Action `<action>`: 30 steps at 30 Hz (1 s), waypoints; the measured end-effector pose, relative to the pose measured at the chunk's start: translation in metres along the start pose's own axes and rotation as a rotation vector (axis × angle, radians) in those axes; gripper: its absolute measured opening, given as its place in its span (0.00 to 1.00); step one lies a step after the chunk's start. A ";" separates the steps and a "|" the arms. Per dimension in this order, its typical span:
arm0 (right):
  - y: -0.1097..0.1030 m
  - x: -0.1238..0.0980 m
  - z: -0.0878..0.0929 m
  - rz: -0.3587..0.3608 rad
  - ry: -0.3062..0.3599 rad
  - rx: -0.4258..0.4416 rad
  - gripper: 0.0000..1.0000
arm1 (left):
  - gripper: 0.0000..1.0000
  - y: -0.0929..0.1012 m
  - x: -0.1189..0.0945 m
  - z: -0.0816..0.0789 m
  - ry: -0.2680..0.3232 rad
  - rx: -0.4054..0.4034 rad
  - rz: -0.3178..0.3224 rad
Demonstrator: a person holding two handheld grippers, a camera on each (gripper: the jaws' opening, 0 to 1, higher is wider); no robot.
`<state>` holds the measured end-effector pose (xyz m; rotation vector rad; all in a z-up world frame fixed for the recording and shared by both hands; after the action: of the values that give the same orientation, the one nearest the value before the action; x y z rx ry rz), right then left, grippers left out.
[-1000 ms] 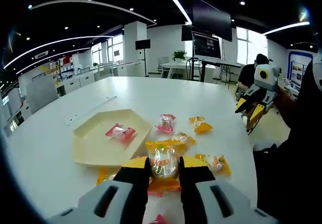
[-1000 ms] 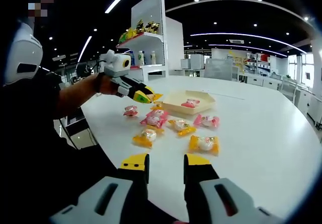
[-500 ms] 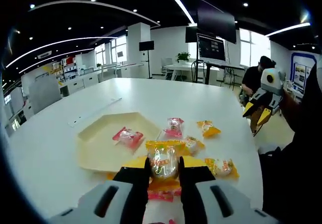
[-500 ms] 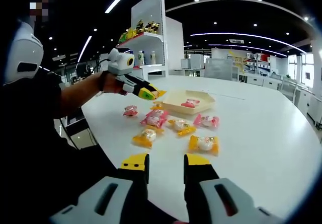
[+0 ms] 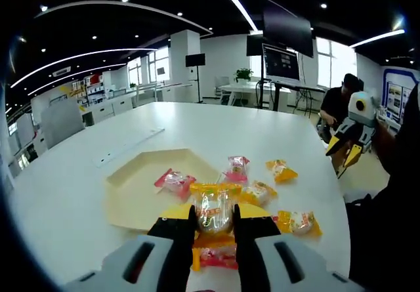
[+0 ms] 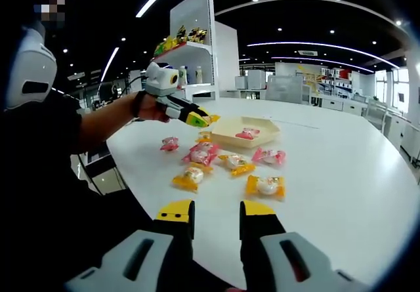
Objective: Pick up the marshmallows scattered on the table and place them into the bowl on the table
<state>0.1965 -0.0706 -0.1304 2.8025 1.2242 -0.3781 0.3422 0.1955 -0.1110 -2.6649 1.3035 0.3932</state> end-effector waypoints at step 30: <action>0.002 -0.001 -0.010 -0.016 -0.009 0.010 0.28 | 0.24 -0.017 0.021 -0.004 0.012 -0.051 -0.086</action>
<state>0.1995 -0.0711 -0.1206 2.7986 1.2466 -0.3983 0.3691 0.1888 -0.1128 -2.7581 1.1931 0.4052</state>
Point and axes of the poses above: the point that each gripper's makers call its tool centre point, and the gripper's own axes: x roughly forward along the fingers, y roughly to its right, z roughly out of its underside, the point moved 6 cm from there along -x, roughly backward along the fingers, and after that the axes turned 7 degrees about y, right-handed, at the moved point
